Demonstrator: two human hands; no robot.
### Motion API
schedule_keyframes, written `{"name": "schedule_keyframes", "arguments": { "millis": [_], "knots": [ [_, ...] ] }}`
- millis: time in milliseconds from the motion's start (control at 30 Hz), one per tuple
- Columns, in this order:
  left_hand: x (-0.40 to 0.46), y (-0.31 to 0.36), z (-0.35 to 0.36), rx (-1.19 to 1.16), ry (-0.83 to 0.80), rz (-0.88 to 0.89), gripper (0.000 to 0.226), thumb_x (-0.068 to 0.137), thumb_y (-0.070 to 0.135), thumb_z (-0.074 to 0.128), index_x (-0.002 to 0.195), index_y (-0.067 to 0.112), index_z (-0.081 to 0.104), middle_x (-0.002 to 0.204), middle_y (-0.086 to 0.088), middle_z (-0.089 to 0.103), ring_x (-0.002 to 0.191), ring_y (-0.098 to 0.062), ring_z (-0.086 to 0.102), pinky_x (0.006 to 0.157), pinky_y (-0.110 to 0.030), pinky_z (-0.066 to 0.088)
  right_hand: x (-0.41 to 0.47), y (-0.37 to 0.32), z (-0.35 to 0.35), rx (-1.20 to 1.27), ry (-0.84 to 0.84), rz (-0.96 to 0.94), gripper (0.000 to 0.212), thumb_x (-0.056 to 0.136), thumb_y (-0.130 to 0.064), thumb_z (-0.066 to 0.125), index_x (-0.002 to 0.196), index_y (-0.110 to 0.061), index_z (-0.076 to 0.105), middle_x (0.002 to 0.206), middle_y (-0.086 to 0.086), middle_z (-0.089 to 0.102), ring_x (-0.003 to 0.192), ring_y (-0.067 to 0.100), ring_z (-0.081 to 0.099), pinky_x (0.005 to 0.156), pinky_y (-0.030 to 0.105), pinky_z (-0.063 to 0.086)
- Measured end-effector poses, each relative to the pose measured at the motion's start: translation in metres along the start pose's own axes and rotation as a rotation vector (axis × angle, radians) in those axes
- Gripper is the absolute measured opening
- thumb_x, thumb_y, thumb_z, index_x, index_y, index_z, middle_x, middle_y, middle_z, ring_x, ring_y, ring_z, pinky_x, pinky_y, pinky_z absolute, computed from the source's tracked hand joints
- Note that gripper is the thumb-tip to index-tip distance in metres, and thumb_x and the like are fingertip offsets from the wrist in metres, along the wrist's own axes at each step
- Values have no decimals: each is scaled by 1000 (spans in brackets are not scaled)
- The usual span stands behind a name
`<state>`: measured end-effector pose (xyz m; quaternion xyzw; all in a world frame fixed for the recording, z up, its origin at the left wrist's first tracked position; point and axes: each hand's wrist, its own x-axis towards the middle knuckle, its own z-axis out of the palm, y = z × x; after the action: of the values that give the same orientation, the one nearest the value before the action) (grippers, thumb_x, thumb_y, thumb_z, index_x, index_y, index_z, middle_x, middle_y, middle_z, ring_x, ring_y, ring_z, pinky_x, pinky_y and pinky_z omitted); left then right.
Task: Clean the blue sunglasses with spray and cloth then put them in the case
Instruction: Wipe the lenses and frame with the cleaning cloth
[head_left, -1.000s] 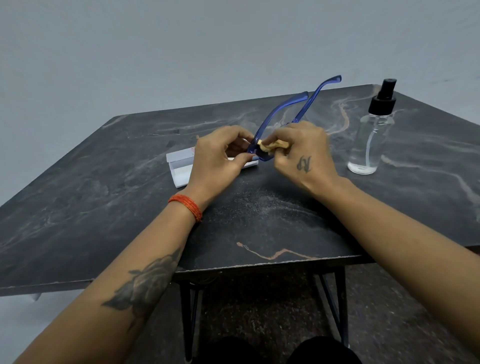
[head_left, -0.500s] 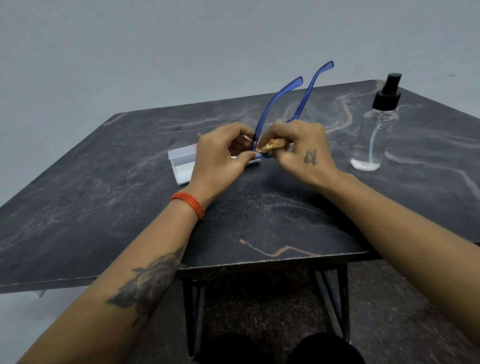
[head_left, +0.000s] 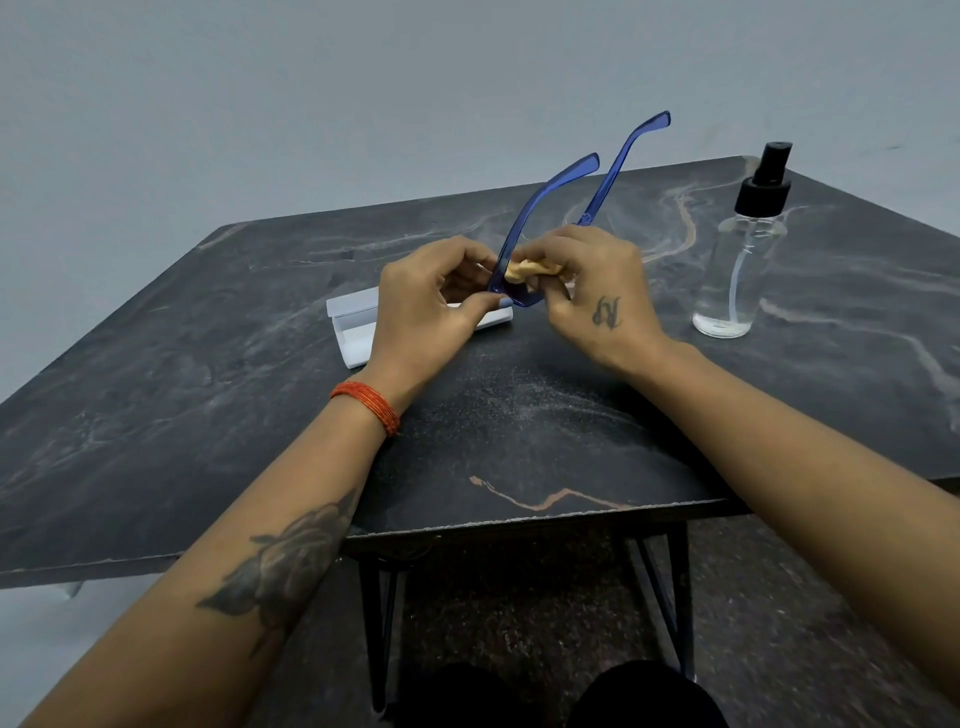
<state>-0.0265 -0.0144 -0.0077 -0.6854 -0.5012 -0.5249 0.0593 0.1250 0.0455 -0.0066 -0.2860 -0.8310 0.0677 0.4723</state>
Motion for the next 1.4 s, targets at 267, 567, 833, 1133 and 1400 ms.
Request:
{"name": "schedule_keyframes", "arguments": {
  "millis": [267,567,833,1133,1400],
  "knots": [
    [0,0,1,30,-7,10,21,68,3,79,85,2,67,80,-7,69,72,-17,67,69,-27,57,0,-2,-4,93,-24,30,13,70,-4,71,80,-11,74,76,5,72,73,22,62,66,41,50],
    [1,1,1,-3,5,-20,22,68,4,80,86,5,67,80,-7,69,72,-18,67,70,-28,58,-1,0,-2,-95,70,11,20,78,-2,61,95,-10,70,84,6,69,84,28,57,68,26,35],
    [-1,0,1,2,-10,-31,20,68,1,78,84,3,66,80,-10,68,73,-22,68,70,-33,58,-2,-3,-5,-3,-28,-28,21,73,1,63,88,-12,71,76,6,68,76,25,58,67,36,46],
    [-1,-2,2,8,16,-39,20,67,-3,77,83,5,67,79,1,66,70,-9,64,69,-19,55,-4,-3,-9,-41,58,-42,19,64,-3,56,71,-6,73,68,8,70,72,28,58,61,31,43],
    [-1,-1,2,-44,14,-75,20,65,-5,78,80,4,66,76,4,65,68,5,62,68,-14,53,-3,-2,-3,-78,75,-94,30,70,12,57,90,-5,73,89,9,72,83,34,59,71,39,49]
  ]
}}
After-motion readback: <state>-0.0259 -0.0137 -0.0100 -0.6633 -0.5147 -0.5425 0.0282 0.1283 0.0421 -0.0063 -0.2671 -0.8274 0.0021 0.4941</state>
